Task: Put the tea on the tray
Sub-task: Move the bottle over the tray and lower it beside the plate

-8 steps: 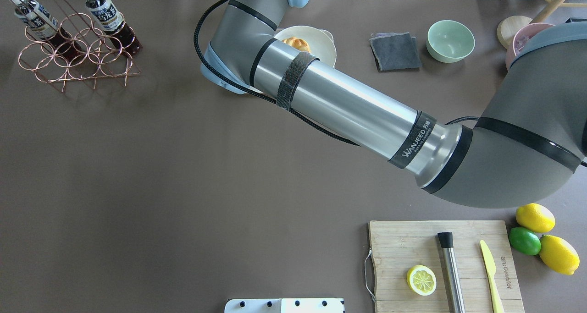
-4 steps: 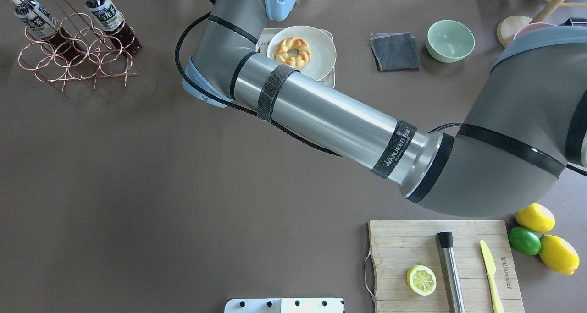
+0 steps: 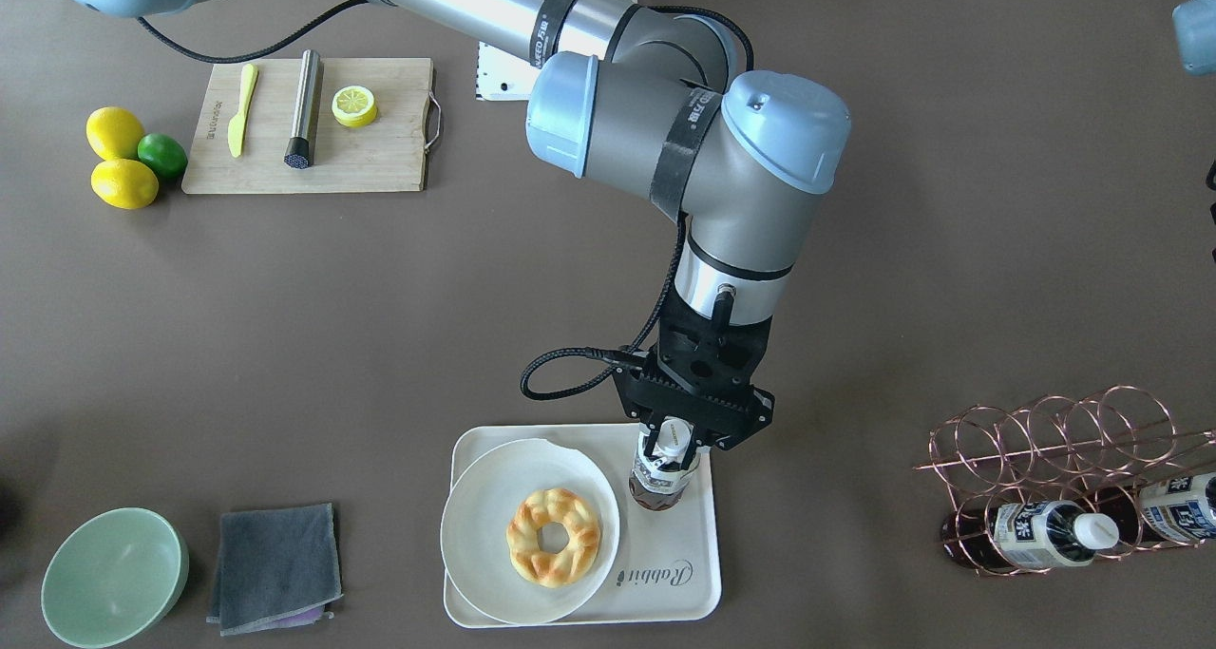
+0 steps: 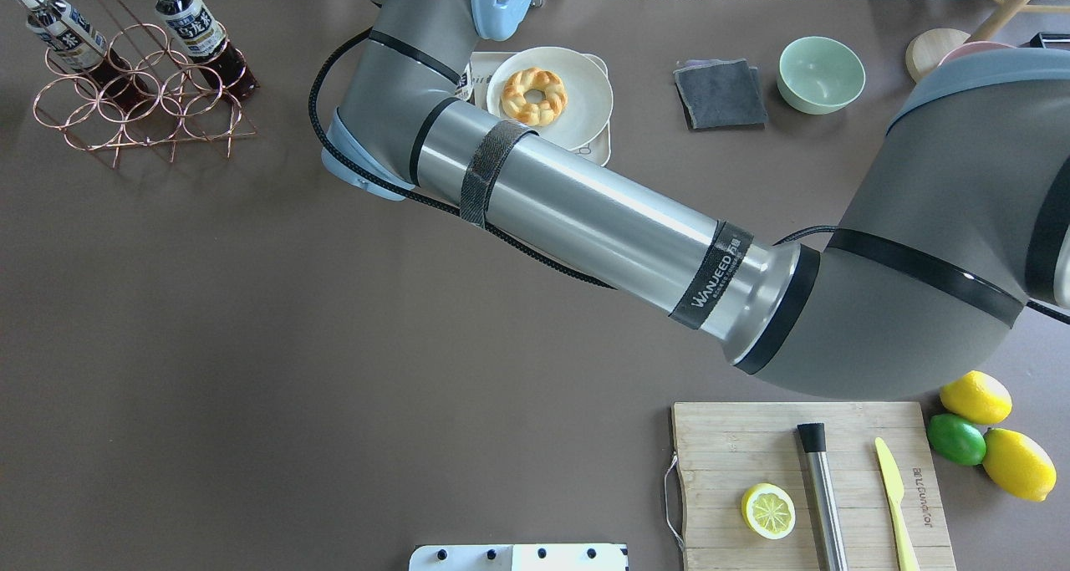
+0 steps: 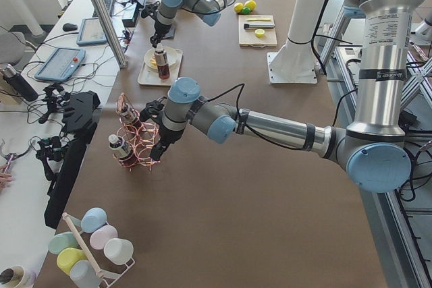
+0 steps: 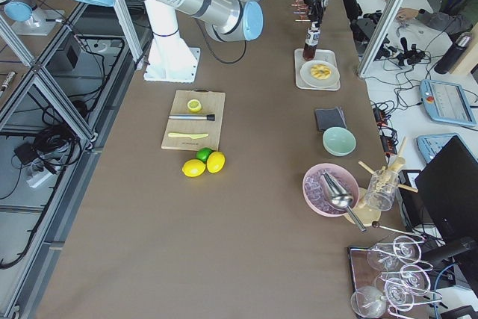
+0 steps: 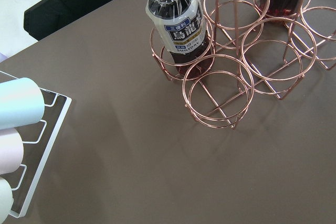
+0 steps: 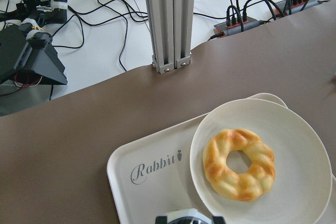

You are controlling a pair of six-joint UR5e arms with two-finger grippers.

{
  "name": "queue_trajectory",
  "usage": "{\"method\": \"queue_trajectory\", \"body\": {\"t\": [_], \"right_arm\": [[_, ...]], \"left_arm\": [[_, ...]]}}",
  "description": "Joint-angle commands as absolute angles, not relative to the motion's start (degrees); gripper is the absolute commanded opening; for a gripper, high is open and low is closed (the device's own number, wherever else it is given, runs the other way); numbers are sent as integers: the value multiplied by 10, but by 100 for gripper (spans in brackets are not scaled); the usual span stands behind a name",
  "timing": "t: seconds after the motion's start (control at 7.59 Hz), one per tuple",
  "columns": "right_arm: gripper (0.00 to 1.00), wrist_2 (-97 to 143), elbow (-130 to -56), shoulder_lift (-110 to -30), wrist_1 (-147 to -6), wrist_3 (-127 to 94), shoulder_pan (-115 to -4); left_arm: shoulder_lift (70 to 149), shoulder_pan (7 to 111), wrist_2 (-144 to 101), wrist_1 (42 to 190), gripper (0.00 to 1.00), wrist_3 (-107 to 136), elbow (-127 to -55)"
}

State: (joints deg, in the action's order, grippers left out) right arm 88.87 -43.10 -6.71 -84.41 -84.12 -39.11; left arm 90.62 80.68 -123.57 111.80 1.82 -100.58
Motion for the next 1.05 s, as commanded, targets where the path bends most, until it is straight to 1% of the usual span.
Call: {"method": "queue_trajectory", "body": {"t": [0.0,0.4,0.53,0.66,0.79,0.92], "right_arm": [[0,880,-424,-68,-845,-839,-388],[0,868,-423,-68,-845,-838,-382],[2,863,-423,-68,-845,-824,-381],[67,862,-423,-68,-845,-823,-381],[99,860,-423,-68,-845,-822,-380],[100,860,-424,-68,-845,-820,-380]], "left_arm": [[906,807,-1236,1118,98,18,-1005],[907,807,-1236,1118,98,18,-1005],[907,807,-1236,1118,98,18,-1005],[907,807,-1236,1118,98,18,-1005],[906,807,-1236,1118,98,18,-1005],[906,807,-1236,1118,98,18,-1005]]}}
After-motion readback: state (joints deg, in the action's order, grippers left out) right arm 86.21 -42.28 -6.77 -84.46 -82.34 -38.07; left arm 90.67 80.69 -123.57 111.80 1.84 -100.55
